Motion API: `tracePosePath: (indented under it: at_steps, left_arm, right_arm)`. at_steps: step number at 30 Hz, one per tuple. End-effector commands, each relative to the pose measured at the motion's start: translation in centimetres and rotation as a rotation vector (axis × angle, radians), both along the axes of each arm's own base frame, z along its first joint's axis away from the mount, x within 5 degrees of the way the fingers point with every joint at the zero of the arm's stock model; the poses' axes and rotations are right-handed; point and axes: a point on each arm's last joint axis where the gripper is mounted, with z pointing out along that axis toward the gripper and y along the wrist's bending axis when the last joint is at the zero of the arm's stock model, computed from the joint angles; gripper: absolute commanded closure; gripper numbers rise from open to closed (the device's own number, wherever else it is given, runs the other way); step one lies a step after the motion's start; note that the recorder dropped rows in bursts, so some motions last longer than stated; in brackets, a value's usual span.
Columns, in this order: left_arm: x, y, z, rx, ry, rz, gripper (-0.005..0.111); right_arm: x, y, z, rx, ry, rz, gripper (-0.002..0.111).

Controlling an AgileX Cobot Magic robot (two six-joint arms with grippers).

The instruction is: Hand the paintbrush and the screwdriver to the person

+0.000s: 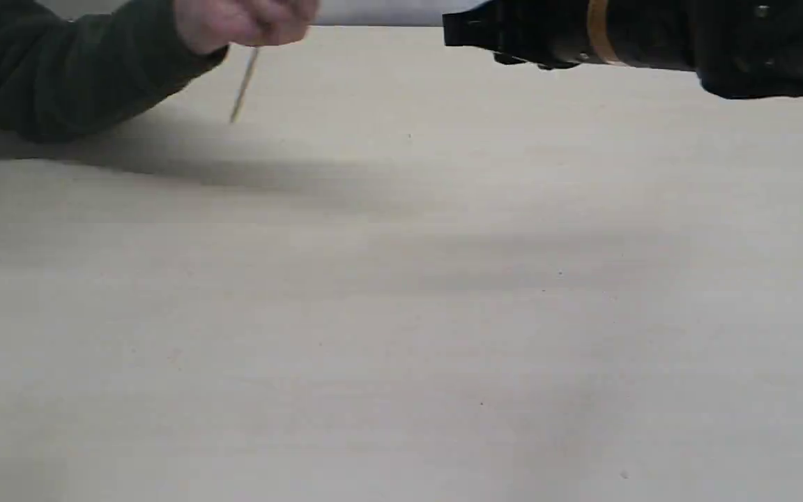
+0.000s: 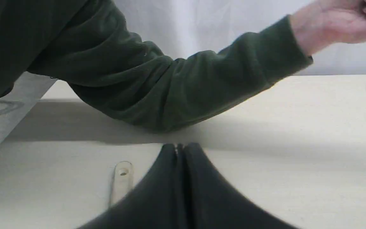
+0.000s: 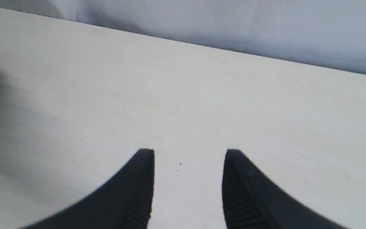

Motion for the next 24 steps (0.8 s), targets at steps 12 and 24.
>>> tracePosePath:
  at_steps: [12,24]
  left_arm:
    - [0.0,0.0,0.0,-0.006,-0.003,-0.002,0.107]
    - [0.0,0.0,0.0,-0.006,-0.003,-0.002,0.107]
  right_arm:
    - [-15.2,-6.4,2.6,0.062,-0.169,0.002,0.104]
    - [-23.6,-9.3,-0.2,0.201,-0.299,0.051,0.104]
